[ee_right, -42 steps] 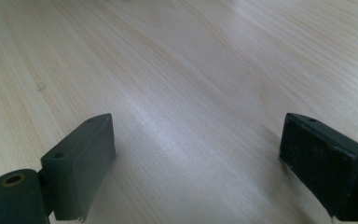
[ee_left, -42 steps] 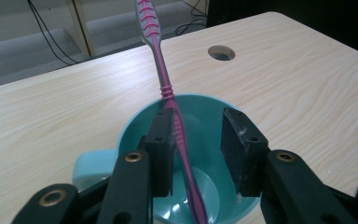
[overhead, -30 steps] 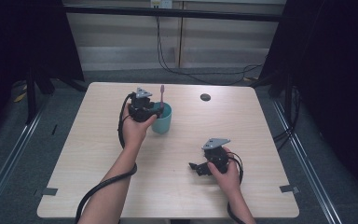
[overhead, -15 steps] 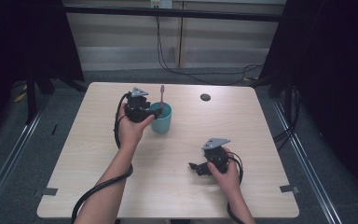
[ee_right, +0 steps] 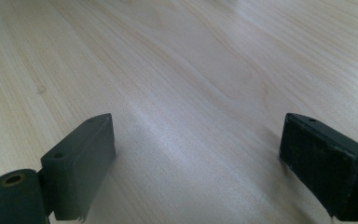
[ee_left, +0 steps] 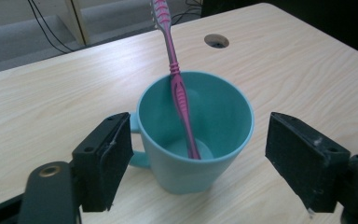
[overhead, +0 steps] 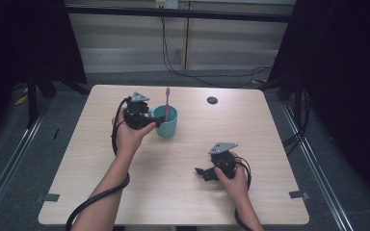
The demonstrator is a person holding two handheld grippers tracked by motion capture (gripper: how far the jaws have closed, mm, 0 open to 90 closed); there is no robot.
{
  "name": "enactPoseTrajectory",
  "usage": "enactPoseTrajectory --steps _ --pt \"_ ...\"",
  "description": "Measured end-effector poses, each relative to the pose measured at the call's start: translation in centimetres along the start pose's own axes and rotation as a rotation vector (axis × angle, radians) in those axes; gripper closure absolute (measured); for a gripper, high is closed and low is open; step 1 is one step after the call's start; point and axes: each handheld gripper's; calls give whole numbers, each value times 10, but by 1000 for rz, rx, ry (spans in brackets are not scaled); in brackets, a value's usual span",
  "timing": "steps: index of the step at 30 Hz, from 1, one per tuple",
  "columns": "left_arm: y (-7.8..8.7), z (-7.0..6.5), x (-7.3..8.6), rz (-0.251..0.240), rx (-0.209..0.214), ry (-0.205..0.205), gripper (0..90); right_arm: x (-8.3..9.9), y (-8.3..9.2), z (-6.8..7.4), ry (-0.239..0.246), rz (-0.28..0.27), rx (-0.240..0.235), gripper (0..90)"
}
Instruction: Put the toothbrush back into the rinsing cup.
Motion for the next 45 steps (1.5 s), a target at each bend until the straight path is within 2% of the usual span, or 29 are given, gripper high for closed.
enactPoseTrajectory --steps 3,11,13,21,28,32,33,37,39,40,45 --pt "1 -1 3 17 8 -1 180 0 0 0 0 0 0 98" --pt "4 -1 12 43 58 -11 182 0 0 0 0 0 0 98" --pt "6 -1 14 52 63 -22 180 0 0 0 0 0 0 97" --pt "10 -1 21 65 92 -26 187 0 0 0 0 0 0 97" --pt "12 -2 28 76 101 -30 189 0 0 0 3 0 -1 97" --pt "13 -2 30 81 108 -45 191 0 0 0 3 0 -2 97" --pt "13 -3 30 76 109 -33 191 0 0 0 3 1 -2 97" --pt "14 -5 31 91 124 -55 193 0 0 0 4 1 -2 97" --pt "14 -6 33 82 129 -45 195 0 0 0 4 1 -2 98" --pt "15 -6 33 90 133 -60 196 0 0 0 3 0 -2 97" --pt "14 -7 39 101 147 -64 198 0 0 0 4 1 -2 97"
Point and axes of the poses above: each handheld gripper's, and its own axes: y roughly backward along the jaws, x roughly out of its underside, z roughly to its left, and after that the axes turned 2 degrees about z, right-handed
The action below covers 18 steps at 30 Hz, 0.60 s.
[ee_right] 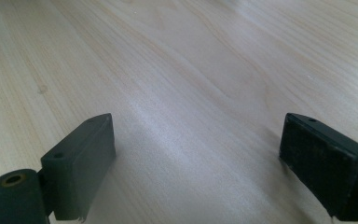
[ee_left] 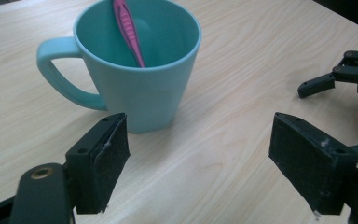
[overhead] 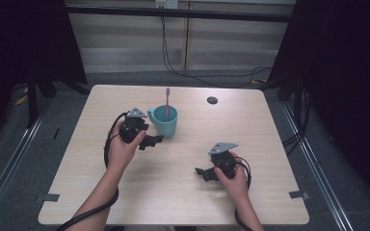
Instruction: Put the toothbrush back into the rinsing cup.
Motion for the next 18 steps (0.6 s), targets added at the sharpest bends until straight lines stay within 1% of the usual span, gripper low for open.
enactPoseTrajectory --steps 4,5,8,10,11,13,14,16,17,18 --pt "-2 -1 6 8 9 -1 199 0 0 0 0 0 0 97" --pt "-2 -1 8 12 5 -2 199 0 0 0 0 0 0 97" --pt "-3 -1 12 13 12 5 199 0 0 0 2 0 -1 98" --pt "-3 0 14 20 12 -2 199 0 0 0 3 0 -1 97" --pt "-4 -1 16 17 16 3 199 0 0 0 2 0 -1 97" --pt "-4 0 19 27 21 -6 200 0 0 0 3 0 -2 98" --pt "-4 -1 21 23 24 2 200 0 0 0 3 0 -2 97" --pt "-4 -2 24 33 29 -8 200 0 0 0 3 1 -2 97" --pt "-5 -2 27 26 32 -5 200 0 0 0 3 1 -2 98" --pt "-5 -2 28 31 29 -6 200 0 0 0 4 1 -3 97"
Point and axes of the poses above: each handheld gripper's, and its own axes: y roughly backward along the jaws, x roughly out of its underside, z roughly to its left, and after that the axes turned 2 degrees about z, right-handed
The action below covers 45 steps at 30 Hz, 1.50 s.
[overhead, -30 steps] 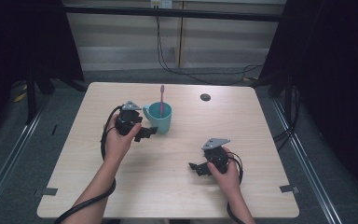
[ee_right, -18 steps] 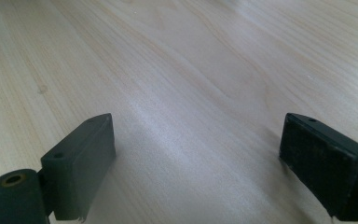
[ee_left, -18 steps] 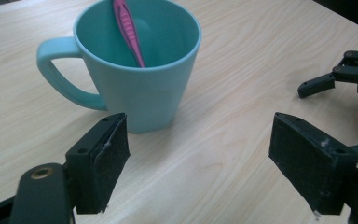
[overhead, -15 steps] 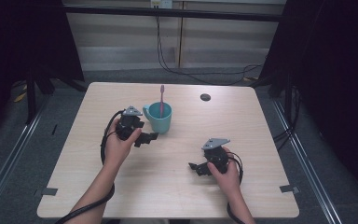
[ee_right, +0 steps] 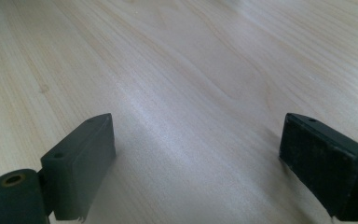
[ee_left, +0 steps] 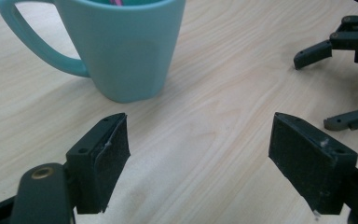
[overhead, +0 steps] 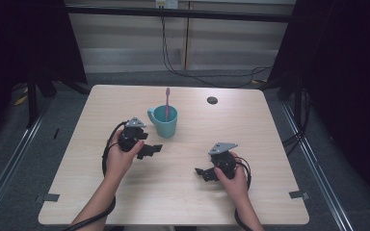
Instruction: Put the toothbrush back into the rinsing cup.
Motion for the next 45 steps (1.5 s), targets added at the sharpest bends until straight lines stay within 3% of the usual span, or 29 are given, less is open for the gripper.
enactPoseTrajectory --steps 15,29,45 --pt "-12 -3 27 42 23 8 191 0 0 0 2 -1 -1 98" --pt "-20 -5 44 65 -10 -9 193 0 0 1 0 1 -4 98" --pt "-26 -9 52 85 -28 -49 170 0 0 1 5 -2 -5 97"
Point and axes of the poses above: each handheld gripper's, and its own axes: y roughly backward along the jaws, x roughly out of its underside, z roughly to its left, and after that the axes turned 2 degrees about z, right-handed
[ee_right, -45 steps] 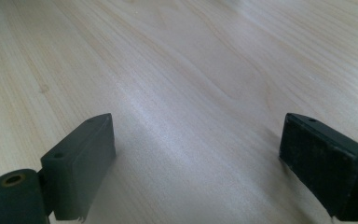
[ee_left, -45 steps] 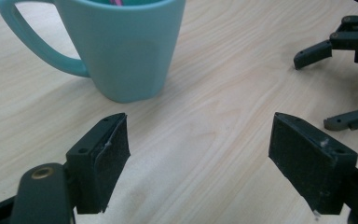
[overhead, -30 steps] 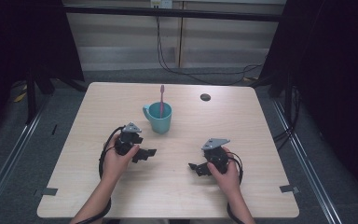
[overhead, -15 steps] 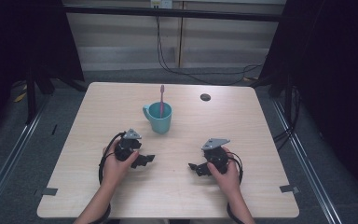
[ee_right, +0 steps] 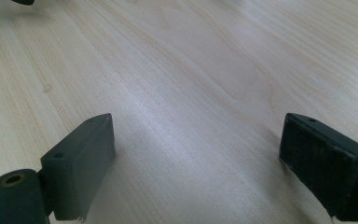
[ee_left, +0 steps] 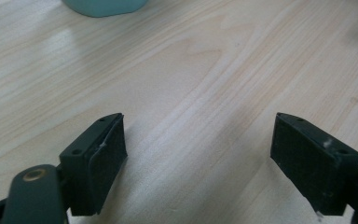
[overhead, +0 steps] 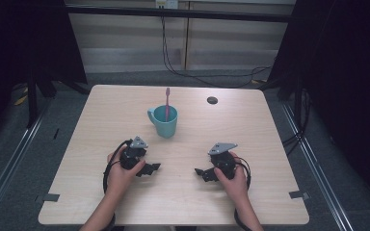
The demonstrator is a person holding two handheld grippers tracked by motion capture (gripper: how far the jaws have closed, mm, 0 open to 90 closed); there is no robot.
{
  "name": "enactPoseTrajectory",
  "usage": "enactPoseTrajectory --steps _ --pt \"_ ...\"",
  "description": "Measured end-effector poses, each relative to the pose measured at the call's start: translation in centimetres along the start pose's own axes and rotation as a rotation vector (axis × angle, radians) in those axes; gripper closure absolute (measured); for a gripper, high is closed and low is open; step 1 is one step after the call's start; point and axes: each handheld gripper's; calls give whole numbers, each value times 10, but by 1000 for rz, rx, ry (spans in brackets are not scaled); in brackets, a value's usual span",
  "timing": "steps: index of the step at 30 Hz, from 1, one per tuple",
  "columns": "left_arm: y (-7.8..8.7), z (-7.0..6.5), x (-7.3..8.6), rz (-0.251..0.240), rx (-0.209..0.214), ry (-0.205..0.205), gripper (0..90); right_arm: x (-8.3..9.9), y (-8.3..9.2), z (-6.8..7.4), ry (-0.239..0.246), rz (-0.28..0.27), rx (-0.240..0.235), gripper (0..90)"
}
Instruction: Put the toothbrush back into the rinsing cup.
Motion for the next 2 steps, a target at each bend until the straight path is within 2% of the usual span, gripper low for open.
enactPoseTrajectory --steps 2 --pt "0 0 1 -3 4 2 165 0 0 0 0 0 -1 98"
Point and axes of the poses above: each handheld gripper's, and its own axes: y roughly backward along the jaws, x roughly out of its underside, z roughly to its left, and after that the axes turned 2 degrees about z, right-handed
